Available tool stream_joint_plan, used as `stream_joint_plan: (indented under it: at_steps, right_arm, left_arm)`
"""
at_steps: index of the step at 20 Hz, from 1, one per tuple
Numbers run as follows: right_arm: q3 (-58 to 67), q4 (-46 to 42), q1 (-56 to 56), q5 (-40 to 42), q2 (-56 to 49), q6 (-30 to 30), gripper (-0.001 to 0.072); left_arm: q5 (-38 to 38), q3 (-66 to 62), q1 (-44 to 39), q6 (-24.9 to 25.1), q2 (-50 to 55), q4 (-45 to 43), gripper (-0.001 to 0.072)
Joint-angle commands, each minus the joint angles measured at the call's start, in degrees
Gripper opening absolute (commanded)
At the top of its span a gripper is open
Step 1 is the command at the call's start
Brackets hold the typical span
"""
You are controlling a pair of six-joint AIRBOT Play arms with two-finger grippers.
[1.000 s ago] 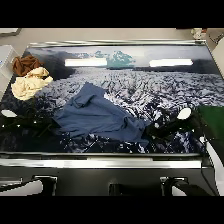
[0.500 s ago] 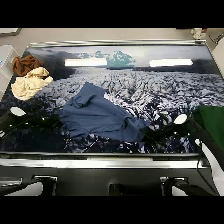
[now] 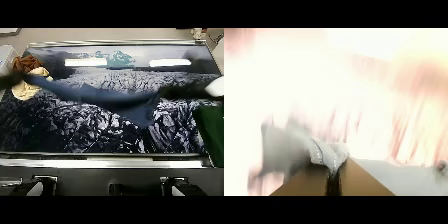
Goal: Fold the clothes and pants, and hang the long-sleeved shirts on hangers.
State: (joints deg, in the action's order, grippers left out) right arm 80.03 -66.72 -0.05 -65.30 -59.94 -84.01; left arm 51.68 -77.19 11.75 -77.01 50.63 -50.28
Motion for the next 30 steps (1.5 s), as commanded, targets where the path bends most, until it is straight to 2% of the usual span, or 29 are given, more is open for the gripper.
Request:
stream_joint_plan:
  at_steps: [1,6,9,11,13,14,15,16,18,20,21,22,23,25,27,30]
  right_arm:
    - [19.4,-7.3,0.0,5.2,10.1,0.0,0.0042]
    - [20.2,-6.9,0.0,1.2,20.1,-8.2,0.0042]
    - [20.2,-7.2,0.0,0.0,21.2,-8.4,0.0042]
    - [19.8,-8.9,0.0,-9.2,19.1,-11.4,0.0042]
    - [17.7,-8.7,0.0,-24.9,14.2,-13.3,0.0041]
    - [15.0,-8.7,0.0,-30.1,11.6,-13.3,0.0041]
    - [10.8,-8.7,0.0,-31.8,9.1,-13.3,0.0041]
    - [5.1,-8.4,0.0,-29.6,6.7,-12.9,0.0041]
    - [-7.5,-6.7,0.0,-15.1,1.9,-12.2,0.0041]
    - [-18.0,-1.0,0.0,5.3,-4.5,-15.0,0.0042]
    - [-21.2,2.4,0.0,12.7,-8.3,-17.4,0.0042]
    - [-22.7,5.6,0.0,16.3,-12.0,-20.8,0.0042]
    - [-22.8,8.9,0.0,16.8,-15.6,-24.0,0.0043]
    - [-22.8,18.9,0.0,17.5,-21.4,-23.8,0.0043]
    - [-22.8,25.1,0.0,19.3,-23.7,-16.9,0.0042]
    - [-21.8,25.0,-0.3,21.0,-23.9,-11.9,0.0062]
  left_arm:
    - [-12.7,-15.3,0.0,0.1,-10.9,0.4,0.0022]
    - [-12.5,-16.2,0.0,-7.0,-19.8,0.4,0.0022]
    - [-17.7,-16.3,0.0,-9.2,-20.6,0.4,0.0022]
    - [-17.4,-16.1,0.0,-8.9,-19.7,-1.9,0.0022]
    - [-11.9,-14.2,0.0,-8.9,-17.3,-5.3,0.0022]
    - [-8.4,-12.1,0.0,-9.0,-15.8,-5.4,0.0022]
    - [-5.3,-8.8,0.0,-8.9,-13.6,-5.5,0.0022]
    - [-3.6,-4.4,0.0,-8.9,-11.1,-5.4,0.0023]
    - [-5.8,5.7,0.0,-8.7,-5.1,-5.4,0.0023]
    - [-15.3,14.3,0.0,-8.5,2.8,-4.7,0.0023]
    - [-19.3,16.7,0.0,-8.6,7.0,-4.7,0.0023]
    - [-20.2,18.0,0.0,-8.9,11.5,-3.5,0.0024]
    - [-18.5,18.2,0.0,-9.7,15.5,-2.4,0.0023]
    - [-13.0,18.2,-0.1,-10.6,21.9,3.2,0.0023]
    - [-9.0,18.2,-0.5,-10.4,26.1,5.3,0.0023]
    - [-4.9,18.2,-0.5,-10.4,29.0,5.3,0.0043]
